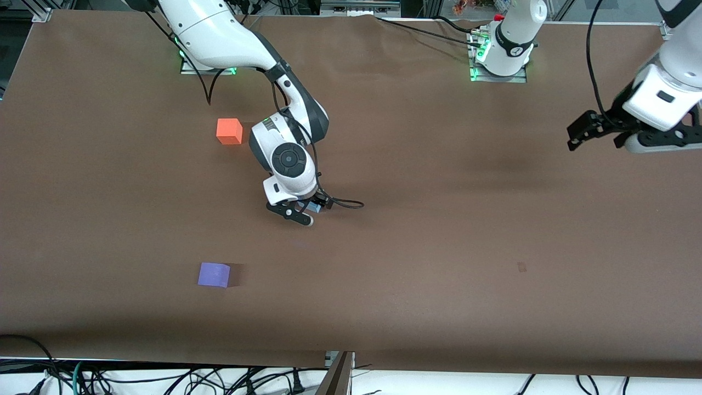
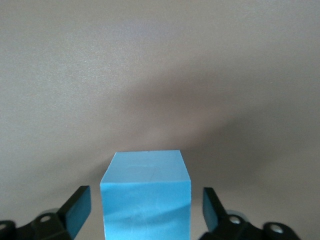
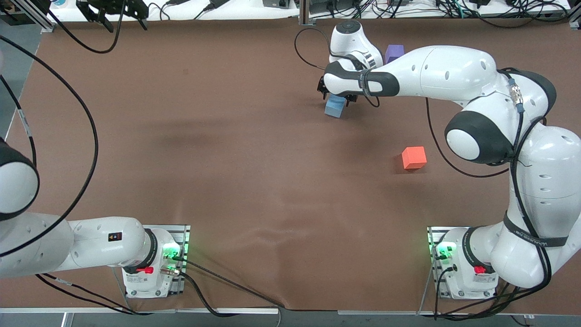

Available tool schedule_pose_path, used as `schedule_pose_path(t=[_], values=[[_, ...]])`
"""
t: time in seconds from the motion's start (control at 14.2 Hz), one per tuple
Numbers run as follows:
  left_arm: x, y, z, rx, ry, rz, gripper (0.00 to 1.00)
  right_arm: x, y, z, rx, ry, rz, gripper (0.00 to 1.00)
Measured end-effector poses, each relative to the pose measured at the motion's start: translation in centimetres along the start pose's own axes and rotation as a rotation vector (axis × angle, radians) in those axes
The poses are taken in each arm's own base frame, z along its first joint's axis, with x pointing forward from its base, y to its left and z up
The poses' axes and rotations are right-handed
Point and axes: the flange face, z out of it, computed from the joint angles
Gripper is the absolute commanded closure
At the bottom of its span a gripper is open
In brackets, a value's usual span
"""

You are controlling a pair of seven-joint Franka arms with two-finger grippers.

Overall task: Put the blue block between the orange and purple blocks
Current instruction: 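Carry the blue block with the right gripper between orange and purple blocks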

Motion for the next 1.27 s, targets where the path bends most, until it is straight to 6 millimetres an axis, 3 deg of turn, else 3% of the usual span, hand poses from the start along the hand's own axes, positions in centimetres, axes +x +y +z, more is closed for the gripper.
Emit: schedule_pose_path(t=[0.14,0.42,0.57,0.71,0.85,1.06,1.27], values=[[1.6,-1.0,0.1,-0.006,-0.020,-0.018,0.00,0.0,0.1,0.1,-0.004,-0.003,0.004,0.81],[2.8,-1.5,0.7,-0.012,-0.036,-0.027,0.00,0.6,0.2,-0.4,0.005,0.008,0.012,0.81],[2.8,-1.4,0.7,-0.012,-0.038,-0.026,0.00,1.9,0.3,-2.2,0.029,0.029,0.019,0.81],[2.9,-1.4,0.8,-0.012,-0.041,-0.025,0.00,3.9,1.8,-5.0,0.028,0.031,-0.011,0.81],[3.0,-1.4,1.0,-0.012,-0.044,-0.025,0.00,6.5,5.0,-7.2,-0.021,0.003,-0.077,0.81],[3.0,-1.2,1.1,-0.012,-0.046,-0.021,0.00,11.2,12.0,-9.3,-0.128,-0.057,-0.193,0.80],[2.9,-0.6,1.0,-0.013,-0.045,-0.011,0.00,14.1,18.6,-8.9,-0.153,-0.073,-0.271,0.80]])
